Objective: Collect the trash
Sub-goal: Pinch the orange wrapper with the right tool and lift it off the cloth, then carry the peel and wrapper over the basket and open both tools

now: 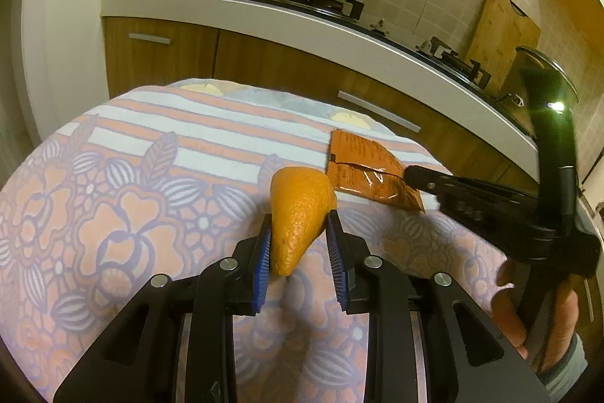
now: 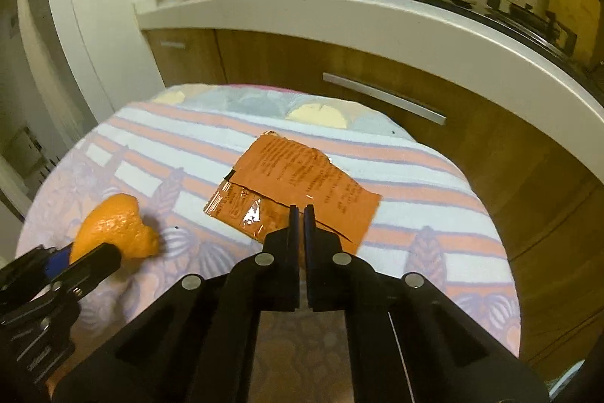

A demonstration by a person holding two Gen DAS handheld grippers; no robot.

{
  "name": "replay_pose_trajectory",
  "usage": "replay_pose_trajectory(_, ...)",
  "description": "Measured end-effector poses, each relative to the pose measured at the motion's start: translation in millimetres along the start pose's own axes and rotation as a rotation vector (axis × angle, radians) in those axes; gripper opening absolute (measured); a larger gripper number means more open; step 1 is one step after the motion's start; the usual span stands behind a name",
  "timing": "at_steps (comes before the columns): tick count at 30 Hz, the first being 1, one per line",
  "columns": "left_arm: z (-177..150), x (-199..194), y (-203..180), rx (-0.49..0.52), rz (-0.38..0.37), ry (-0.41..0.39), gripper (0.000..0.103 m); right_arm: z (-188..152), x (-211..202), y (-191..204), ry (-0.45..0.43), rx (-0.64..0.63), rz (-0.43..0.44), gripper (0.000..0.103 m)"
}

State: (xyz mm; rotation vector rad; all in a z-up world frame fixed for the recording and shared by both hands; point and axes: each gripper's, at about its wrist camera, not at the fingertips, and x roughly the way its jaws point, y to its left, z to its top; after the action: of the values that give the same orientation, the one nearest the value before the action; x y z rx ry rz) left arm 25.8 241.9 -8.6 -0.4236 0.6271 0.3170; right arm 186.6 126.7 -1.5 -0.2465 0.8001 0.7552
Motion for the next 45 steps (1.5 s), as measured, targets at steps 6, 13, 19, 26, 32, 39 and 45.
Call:
replay_pose_trajectory(6,0.2,-0.9,0.4,-0.003,-0.002,0.000,0.026,8.7,0.4,-11.1,0.044,-0.013,0.019,0.025)
replay_pose_trajectory(13,1.9,-1.0,4.9,-0.025,-0.012,0.003,0.026,16.0,25.1,-19.4,0.096,-0.009,0.075,0.072)
replay_pose_trajectory(19,2.0,-1.1,5.3,-0.027,-0.013,0.004,0.026,12.2,44.3,8.2,0.133,-0.128,0.049,0.073)
replay_pose_trajectory(26,2.4,-0.9,5.9,-0.030,-0.016,0.004,0.026,10.8,37.4,18.9,0.105,-0.142,0.058,0.018)
replay_pose_trajectory(32,3.2,-1.0,5.0,-0.025,-0.015,0.001,0.026,11.8,24.0,13.8,0.059,-0.111,0.037,0.007)
replay_pose_trajectory(39,6.7,-10.8,-7.3,0.000,-0.076,-0.019,0.027,6.0,-26.9,-0.3,-0.008,-0.068,0.020,0.006)
replay_pose_trajectory(45,5.1,-36.4,-52.7,0.074,-0.146,-0.025,0.026,-17.6,-86.5,-23.2,-0.025,-0.036,-0.054,0.006)
